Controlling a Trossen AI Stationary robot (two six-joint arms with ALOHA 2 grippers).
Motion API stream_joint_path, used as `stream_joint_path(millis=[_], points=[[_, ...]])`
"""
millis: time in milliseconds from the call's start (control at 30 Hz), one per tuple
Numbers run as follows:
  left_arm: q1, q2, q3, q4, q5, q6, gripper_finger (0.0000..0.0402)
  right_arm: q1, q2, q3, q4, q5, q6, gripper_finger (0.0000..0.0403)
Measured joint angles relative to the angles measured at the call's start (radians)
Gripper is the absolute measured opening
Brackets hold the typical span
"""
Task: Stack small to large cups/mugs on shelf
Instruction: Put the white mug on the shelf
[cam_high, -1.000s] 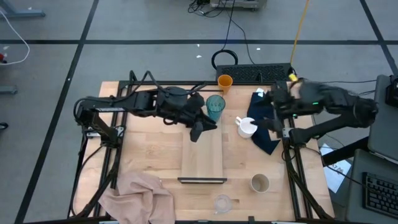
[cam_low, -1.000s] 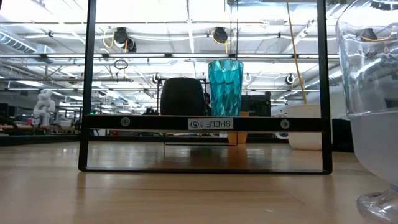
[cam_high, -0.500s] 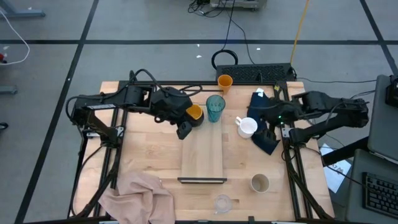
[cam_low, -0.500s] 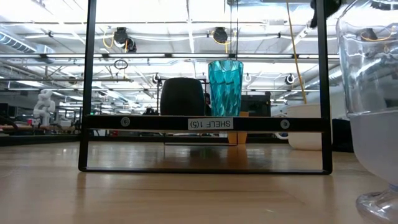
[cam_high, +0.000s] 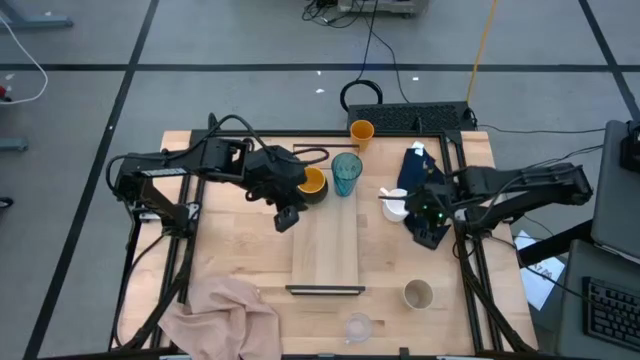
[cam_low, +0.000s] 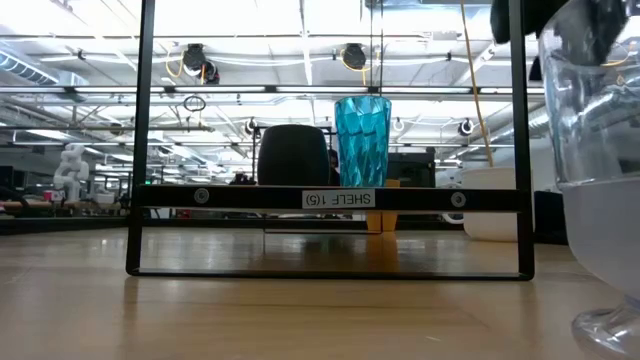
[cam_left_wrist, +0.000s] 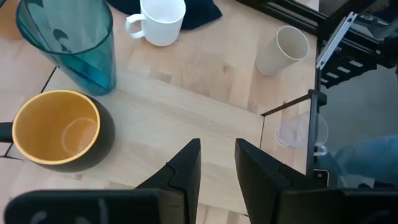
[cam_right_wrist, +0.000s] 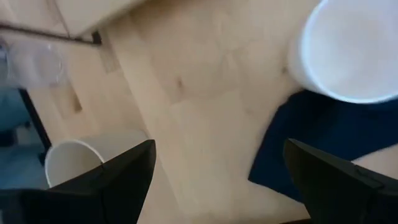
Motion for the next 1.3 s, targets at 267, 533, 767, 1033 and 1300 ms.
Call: stream_joint_path(millis=[267,533,767,1033,1300], points=[[0.001,0.000,0.000,-0.002,0.002,0.010,0.0099,0.009,-0.008,-0.046,0.081,0.017,-0.259,0.0343],[0.001,0.000,0.000,-0.001,-0.043,0.013,0.0099,0.009,0.009,-0.045,0.096,0.041,-0.525,0.0343],[0.001,0.000,0.000,0.000,-0.077,0.012,0.0099,0.008,0.017,-0.045,0.099,0.206,-0.607,0.0343],[0.001,0.000,0.000,0.001,-0.077,0.006,0.0099,-0.030,0.051,-0.045,0.104,0.246,-0.580,0.0343],[0.001,0.000,0.000,0.002,-0.079,0.006,0.0099,-0.053,0.112,-0.045,0.115,0.246,-0.590,0.0343]])
